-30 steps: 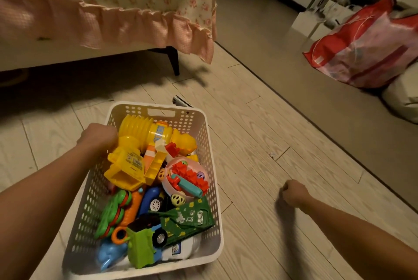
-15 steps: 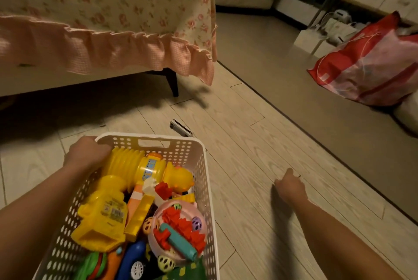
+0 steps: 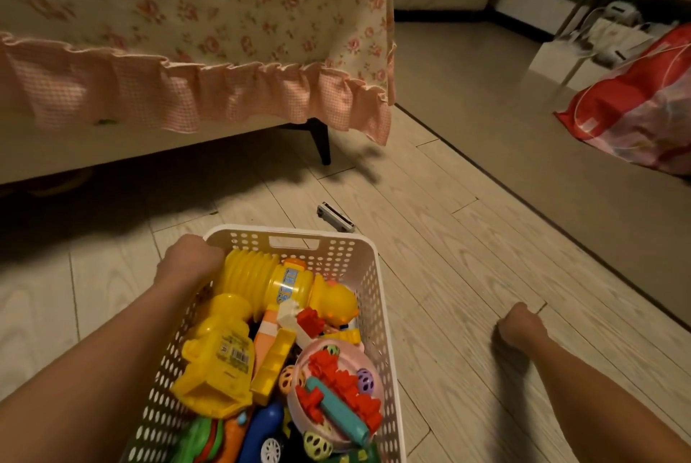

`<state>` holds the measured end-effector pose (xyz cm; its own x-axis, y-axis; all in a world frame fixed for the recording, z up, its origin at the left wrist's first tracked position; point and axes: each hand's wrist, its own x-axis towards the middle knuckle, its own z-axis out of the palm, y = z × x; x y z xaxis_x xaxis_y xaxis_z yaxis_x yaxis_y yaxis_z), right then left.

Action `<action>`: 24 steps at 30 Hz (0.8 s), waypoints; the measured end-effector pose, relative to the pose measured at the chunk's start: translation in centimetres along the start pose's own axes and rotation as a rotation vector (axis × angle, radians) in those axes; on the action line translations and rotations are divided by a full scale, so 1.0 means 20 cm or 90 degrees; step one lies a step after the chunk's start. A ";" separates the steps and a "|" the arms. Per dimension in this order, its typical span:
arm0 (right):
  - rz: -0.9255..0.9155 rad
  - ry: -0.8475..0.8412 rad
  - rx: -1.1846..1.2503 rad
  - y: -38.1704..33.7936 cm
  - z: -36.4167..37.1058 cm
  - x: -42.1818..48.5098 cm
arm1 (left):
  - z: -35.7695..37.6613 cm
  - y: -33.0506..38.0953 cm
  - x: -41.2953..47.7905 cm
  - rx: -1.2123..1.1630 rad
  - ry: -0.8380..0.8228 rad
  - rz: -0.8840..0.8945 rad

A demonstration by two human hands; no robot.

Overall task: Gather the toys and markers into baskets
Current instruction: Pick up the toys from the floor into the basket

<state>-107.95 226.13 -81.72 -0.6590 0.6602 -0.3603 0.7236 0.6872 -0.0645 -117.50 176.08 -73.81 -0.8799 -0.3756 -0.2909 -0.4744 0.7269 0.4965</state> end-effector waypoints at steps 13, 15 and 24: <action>0.009 0.019 0.093 0.05 0.05 -0.05 | -0.06 -0.11 0.07 -0.035 -0.003 -0.023; 0.022 0.000 0.103 0.06 0.08 -0.06 | -0.06 -0.11 0.06 -0.036 -0.004 -0.020; 0.025 -0.028 0.292 -0.15 -0.02 -0.27 | -0.07 -0.10 0.02 -0.048 0.014 -0.019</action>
<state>-106.72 220.65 -79.26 -0.6277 0.6623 -0.4090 0.7699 0.4506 -0.4520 -116.93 173.73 -73.80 -0.8656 -0.4090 -0.2889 -0.4998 0.6706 0.5481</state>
